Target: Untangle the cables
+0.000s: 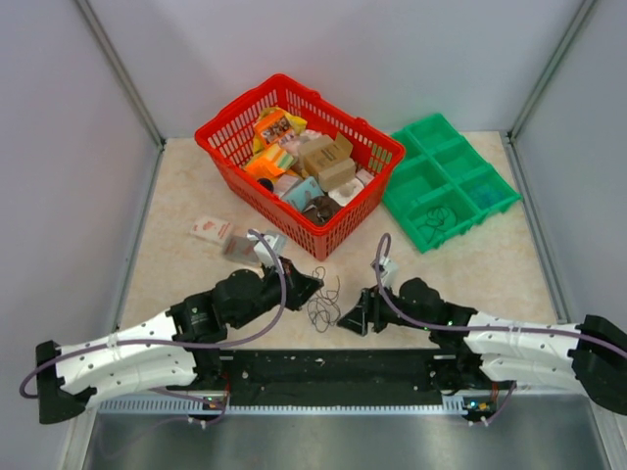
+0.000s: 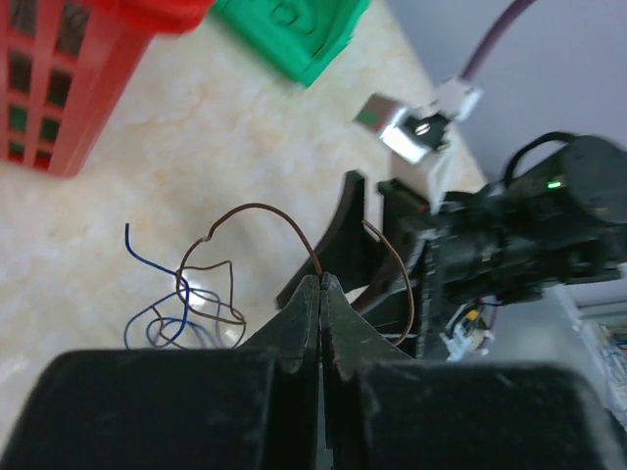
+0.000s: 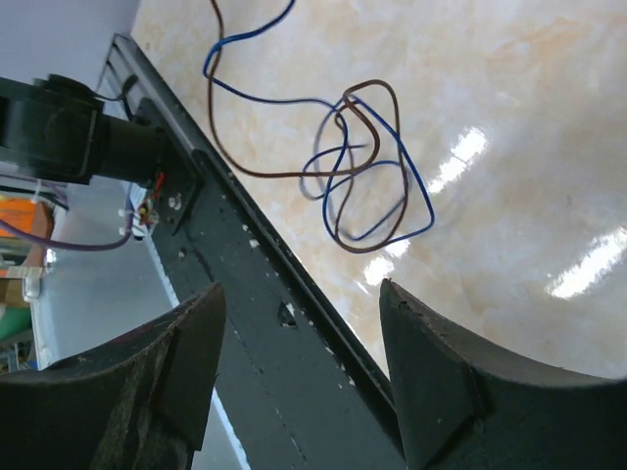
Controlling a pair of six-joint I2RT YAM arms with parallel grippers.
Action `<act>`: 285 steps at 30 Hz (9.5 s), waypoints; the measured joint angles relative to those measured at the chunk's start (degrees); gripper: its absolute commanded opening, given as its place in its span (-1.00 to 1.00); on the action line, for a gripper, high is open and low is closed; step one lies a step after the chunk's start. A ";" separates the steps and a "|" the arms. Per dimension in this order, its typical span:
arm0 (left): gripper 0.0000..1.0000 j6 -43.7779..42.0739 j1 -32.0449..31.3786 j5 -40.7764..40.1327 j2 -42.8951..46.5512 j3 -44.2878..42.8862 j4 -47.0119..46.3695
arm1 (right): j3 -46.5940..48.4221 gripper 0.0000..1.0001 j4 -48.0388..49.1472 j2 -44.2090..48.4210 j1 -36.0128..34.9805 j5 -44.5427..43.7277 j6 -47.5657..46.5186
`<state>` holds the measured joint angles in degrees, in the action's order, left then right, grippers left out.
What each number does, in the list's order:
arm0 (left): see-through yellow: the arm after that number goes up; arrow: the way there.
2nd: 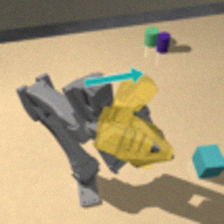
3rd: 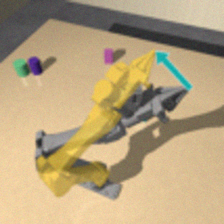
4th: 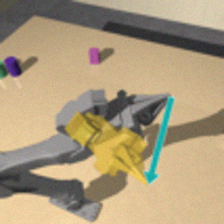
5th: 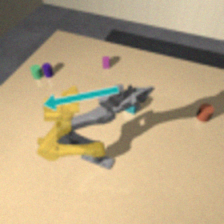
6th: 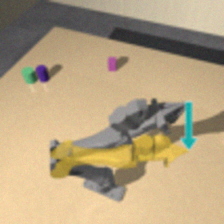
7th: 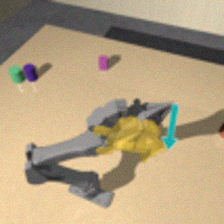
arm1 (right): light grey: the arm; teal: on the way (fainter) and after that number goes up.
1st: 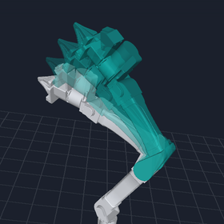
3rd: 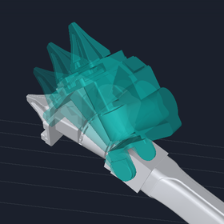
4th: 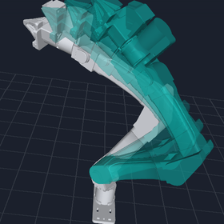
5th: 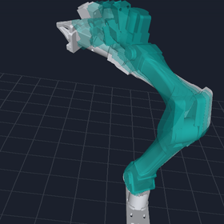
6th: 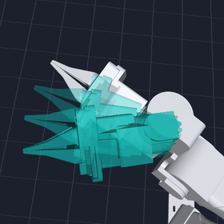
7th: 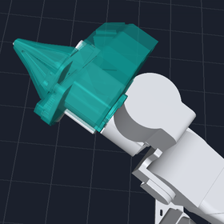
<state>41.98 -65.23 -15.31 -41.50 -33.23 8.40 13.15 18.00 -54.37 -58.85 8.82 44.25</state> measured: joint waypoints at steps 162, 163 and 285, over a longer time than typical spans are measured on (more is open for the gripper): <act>-1.00 15.02 5.57 -12.50 27.43 12.79 19.61 | 23.61 -1.00 -42.40 34.16 7.65 -55.28 -17.11; -1.00 14.67 5.57 -11.52 25.40 12.81 18.38 | 23.61 -1.00 -42.36 31.67 7.65 -55.25 -16.94; -1.00 5.84 5.57 22.84 -20.98 15.85 -20.96 | 13.22 0.12 -11.74 3.41 4.85 5.95 -23.82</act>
<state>47.81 -59.66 7.53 -62.48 -17.39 -12.56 26.37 6.26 -50.96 -54.00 14.76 20.43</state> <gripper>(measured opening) 0.013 0.589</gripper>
